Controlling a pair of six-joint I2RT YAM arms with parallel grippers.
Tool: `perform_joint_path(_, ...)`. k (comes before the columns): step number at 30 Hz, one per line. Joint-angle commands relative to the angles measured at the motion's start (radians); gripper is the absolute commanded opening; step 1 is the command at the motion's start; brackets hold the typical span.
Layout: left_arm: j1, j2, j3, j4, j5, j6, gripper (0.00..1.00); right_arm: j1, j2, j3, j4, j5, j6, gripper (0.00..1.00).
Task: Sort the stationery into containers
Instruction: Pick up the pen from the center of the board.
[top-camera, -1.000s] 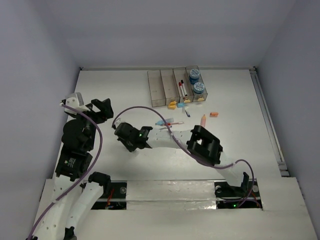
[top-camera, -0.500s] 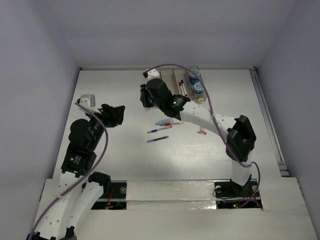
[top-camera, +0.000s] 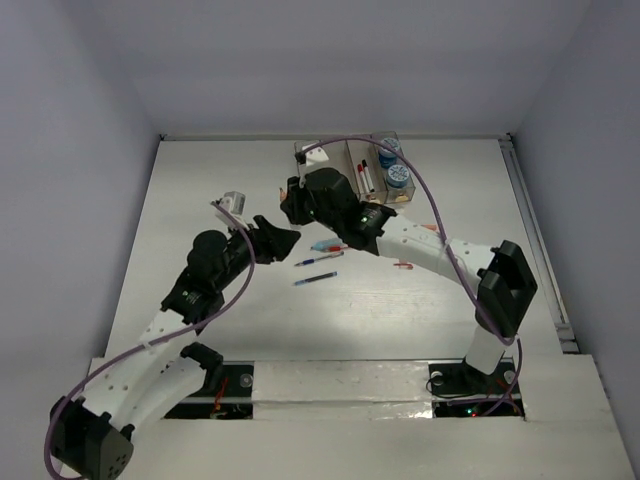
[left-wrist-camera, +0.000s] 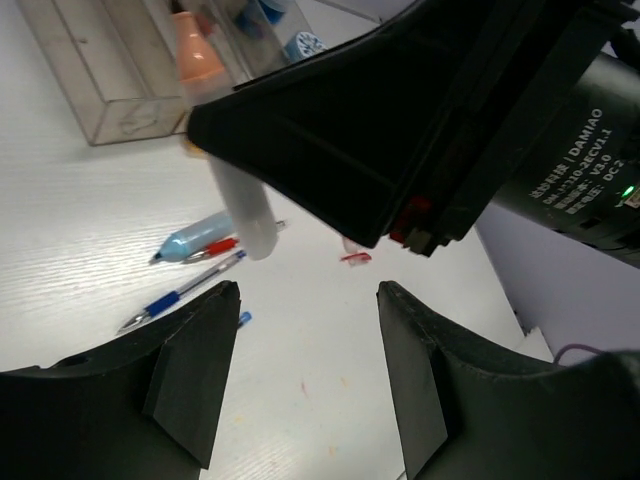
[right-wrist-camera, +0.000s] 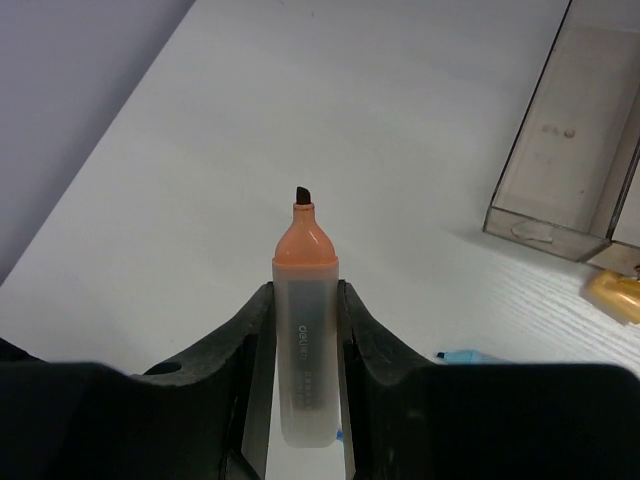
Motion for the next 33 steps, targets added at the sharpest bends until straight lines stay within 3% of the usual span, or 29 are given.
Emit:
perform_joint_path(1,-0.062,0.038,-0.001,0.175,-0.073,-0.027,0.54,0.003,-0.082,-0.039,0.089,-0.030,0.021,0.00)
perform_joint_path(11,-0.130,0.136,-0.021,0.285,-0.271,-0.012,0.48,0.003,-0.174,-0.141,0.161,-0.069,0.041,0.00)
perform_joint_path(19,-0.168,0.191,-0.010,0.344,-0.302,0.010,0.42,0.003,-0.202,-0.172,0.165,-0.122,0.061,0.00)
perform_joint_path(22,-0.178,0.176,-0.018,0.360,-0.327,0.017,0.32,0.003,-0.204,-0.179,0.153,-0.121,0.063,0.00)
perform_joint_path(25,-0.178,0.165,-0.021,0.359,-0.340,0.020,0.06,0.003,-0.204,-0.190,0.150,-0.124,0.067,0.00)
perform_joint_path(27,-0.178,0.161,-0.010,0.327,-0.343,0.023,0.00,0.003,-0.204,-0.192,0.142,-0.124,0.073,0.00)
perform_joint_path(28,-0.178,0.156,-0.009,0.316,-0.340,0.027,0.00,0.003,-0.205,-0.190,0.135,-0.127,0.079,0.02)
perform_joint_path(31,-0.178,0.119,-0.010,0.282,-0.324,0.028,0.00,-0.046,-0.216,-0.202,0.119,-0.217,0.110,0.24)
perform_joint_path(32,-0.178,0.105,-0.012,0.273,-0.314,0.028,0.00,-0.063,-0.234,-0.211,0.122,-0.243,0.118,0.40)
perform_joint_path(33,-0.178,0.095,-0.010,0.252,-0.308,0.028,0.00,-0.095,-0.245,-0.231,0.125,-0.286,0.125,0.48)
